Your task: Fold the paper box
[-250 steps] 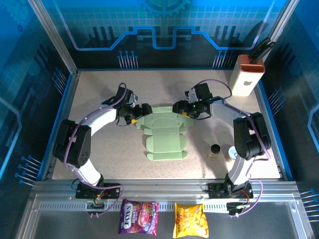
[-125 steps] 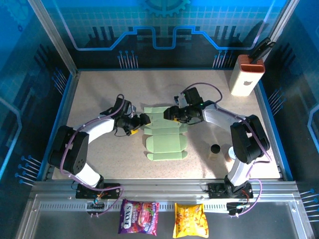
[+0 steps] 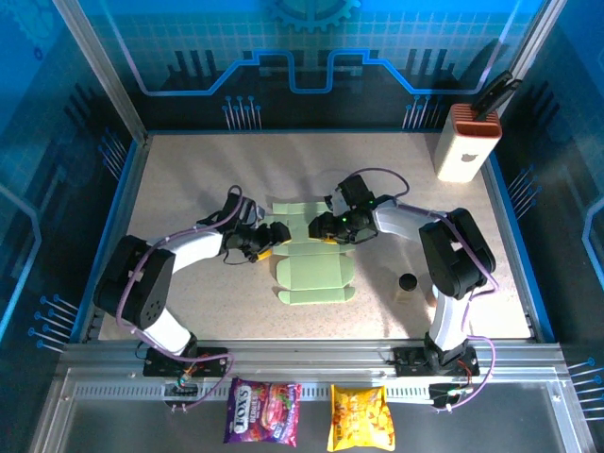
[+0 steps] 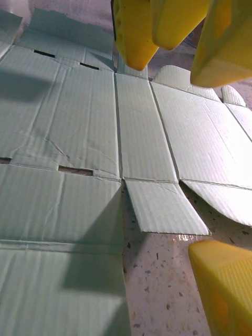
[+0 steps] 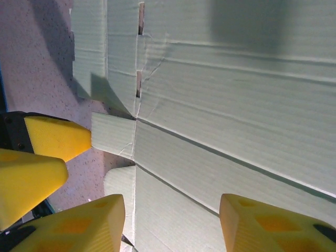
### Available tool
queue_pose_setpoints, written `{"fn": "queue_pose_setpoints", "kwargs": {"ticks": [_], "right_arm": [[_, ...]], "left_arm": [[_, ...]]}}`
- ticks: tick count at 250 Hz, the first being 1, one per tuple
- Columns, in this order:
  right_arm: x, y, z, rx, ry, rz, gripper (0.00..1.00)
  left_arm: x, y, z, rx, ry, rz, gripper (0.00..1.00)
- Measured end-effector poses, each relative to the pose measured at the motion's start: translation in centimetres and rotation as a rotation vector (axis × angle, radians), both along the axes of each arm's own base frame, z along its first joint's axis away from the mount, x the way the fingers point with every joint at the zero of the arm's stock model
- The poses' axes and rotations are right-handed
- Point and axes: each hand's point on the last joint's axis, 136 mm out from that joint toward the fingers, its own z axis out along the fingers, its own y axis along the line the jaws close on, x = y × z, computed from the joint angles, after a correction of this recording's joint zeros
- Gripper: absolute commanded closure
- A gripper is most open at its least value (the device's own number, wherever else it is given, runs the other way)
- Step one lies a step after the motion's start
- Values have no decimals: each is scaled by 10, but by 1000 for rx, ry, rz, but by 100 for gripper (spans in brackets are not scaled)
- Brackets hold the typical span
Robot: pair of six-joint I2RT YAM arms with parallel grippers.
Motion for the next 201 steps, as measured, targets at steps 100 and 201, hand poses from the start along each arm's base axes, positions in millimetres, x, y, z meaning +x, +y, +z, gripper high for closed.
{"fn": "queue_pose_setpoints", "kwargs": {"ticks": [100,201], "right_arm": [[-7,-13,-16,-72,4,8,50],[-9,-24,-25,-87,20,-8,52]], "left_arm": [[0,0,-6,5,20,3,28],[2,-1,-4,4,18,2,31]]}}
